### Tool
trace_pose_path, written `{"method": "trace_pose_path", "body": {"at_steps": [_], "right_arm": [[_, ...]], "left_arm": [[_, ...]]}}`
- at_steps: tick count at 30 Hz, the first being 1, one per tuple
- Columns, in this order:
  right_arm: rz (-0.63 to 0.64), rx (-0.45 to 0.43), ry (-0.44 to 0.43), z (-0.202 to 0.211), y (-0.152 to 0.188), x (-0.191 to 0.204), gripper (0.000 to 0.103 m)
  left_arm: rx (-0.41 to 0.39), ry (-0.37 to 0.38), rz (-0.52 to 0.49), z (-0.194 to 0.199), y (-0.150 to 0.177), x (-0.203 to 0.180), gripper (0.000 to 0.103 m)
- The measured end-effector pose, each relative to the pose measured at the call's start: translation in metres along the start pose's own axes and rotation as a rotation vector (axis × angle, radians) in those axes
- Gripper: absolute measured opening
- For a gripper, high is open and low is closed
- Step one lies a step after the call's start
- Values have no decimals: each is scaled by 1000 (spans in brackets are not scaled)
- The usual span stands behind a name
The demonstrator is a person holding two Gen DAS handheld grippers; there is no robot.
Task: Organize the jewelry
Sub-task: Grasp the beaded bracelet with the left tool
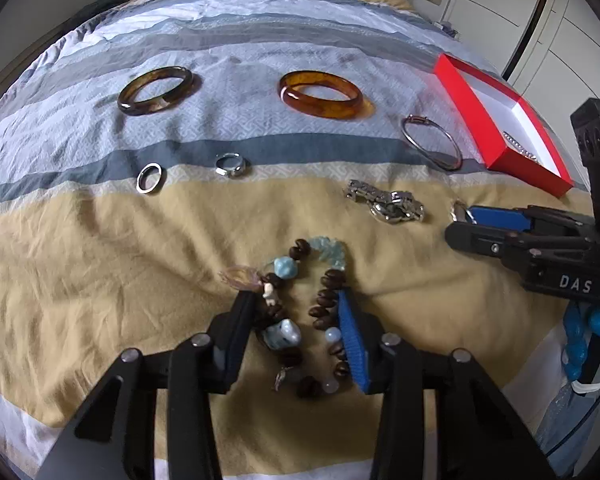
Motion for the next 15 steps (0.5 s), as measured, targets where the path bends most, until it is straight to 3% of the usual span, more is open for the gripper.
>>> {"method": "trace_pose_path", "body": {"at_steps": [3,15], "right_arm": [[5,-4,12,-1,-1,-1,41],[24,-65,20,38,9,18,40]], "left_arm": [[0,18,6,0,0,0,17],[-49,33,24,41,4,5,14]]}}
Point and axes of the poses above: each gripper's, at about its wrist camera, not at the fingertips, and z roughly against the way its jaws point, x to its left, y to its underside, the point moved 6 cm from there along -z, roughly the way its jaws point, and after that the axes turned 14 degrees about -y, right-handed, at the moved point
